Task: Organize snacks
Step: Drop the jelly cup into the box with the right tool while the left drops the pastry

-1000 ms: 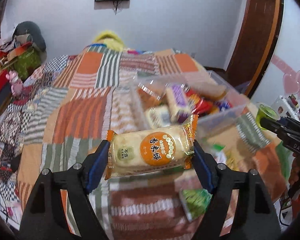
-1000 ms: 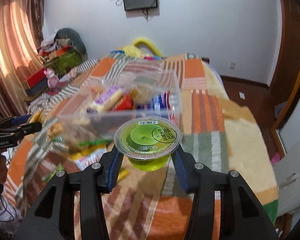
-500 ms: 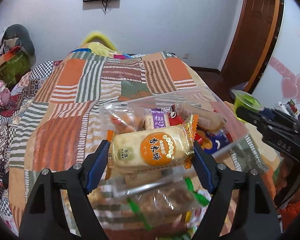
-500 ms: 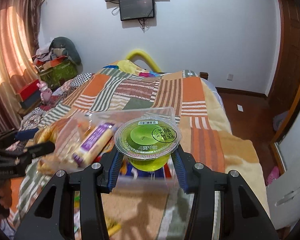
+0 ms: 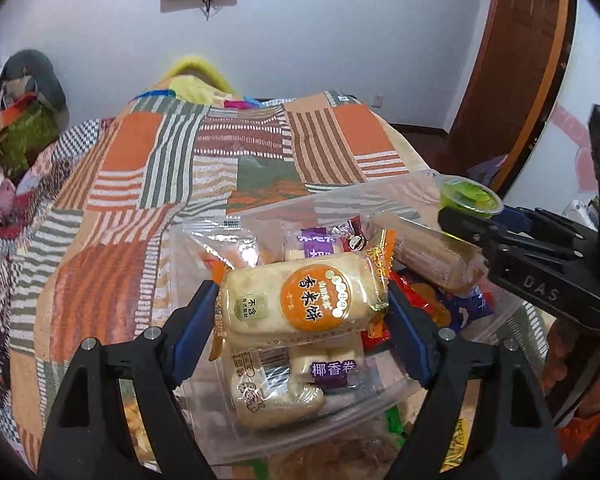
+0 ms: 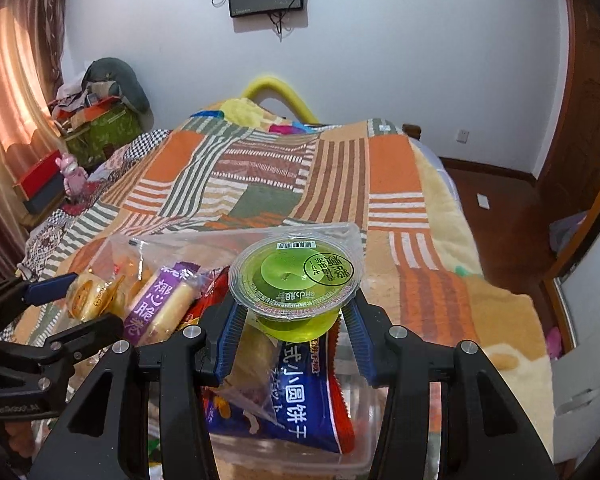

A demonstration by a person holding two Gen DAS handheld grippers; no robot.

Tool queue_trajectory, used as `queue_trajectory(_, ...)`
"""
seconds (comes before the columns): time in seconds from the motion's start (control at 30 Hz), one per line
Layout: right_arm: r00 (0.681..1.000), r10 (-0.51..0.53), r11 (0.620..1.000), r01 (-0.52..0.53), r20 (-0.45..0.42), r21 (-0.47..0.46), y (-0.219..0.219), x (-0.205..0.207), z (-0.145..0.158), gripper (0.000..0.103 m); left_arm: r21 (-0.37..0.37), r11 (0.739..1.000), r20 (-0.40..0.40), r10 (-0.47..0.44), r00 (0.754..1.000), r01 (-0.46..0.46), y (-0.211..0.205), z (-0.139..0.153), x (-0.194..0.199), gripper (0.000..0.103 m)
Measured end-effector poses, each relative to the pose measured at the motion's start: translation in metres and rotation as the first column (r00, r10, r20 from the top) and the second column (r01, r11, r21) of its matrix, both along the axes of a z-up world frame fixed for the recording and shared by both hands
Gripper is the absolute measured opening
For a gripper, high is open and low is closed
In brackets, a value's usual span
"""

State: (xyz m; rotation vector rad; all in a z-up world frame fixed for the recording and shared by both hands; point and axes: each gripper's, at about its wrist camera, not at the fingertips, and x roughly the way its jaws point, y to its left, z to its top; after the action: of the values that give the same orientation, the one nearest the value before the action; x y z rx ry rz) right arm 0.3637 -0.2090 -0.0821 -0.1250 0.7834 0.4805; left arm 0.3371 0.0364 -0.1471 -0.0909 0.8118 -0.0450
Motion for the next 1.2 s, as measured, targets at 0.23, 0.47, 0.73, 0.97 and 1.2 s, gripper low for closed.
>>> queue_trajectory(0.23, 1.000, 0.002, 1.000, -0.002, -0.005, -0.018, -0.001, 0.000, 0.003, 0.055, -0.027, 1.000, 0.024, -0.010, 1.000, 0.011, 0.002, 0.009, -0.008, 0.093)
queue_trajectory(0.47, 0.998, 0.032, 0.999, -0.032, 0.052, 0.006, -0.010, -0.019, 0.030, 0.062, -0.034, 0.999, 0.062, -0.025, 0.998, 0.027, 0.014, 0.034, -0.031, 0.094)
queue_trajectory(0.73, 0.990, 0.105, 0.993, -0.109, 0.095, 0.041, -0.018, -0.065, 0.047, 0.068, 0.013, 1.000, 0.045, 0.014, 0.999, -0.014, 0.059, 0.038, -0.076, 0.097)
queue_trajectory(0.97, 0.986, 0.161, 0.984, -0.163, 0.042, 0.075, -0.009, -0.097, 0.030, 0.071, 0.038, 0.996, -0.061, 0.086, 0.994, -0.084, 0.100, -0.005, -0.104, 0.097)
queue_trajectory(1.2, 0.983, 0.172, 0.984, -0.168, -0.071, 0.065, 0.001, -0.111, -0.007, 0.071, -0.056, 0.985, -0.162, 0.151, 0.975, -0.162, 0.128, -0.051, -0.095, 0.097)
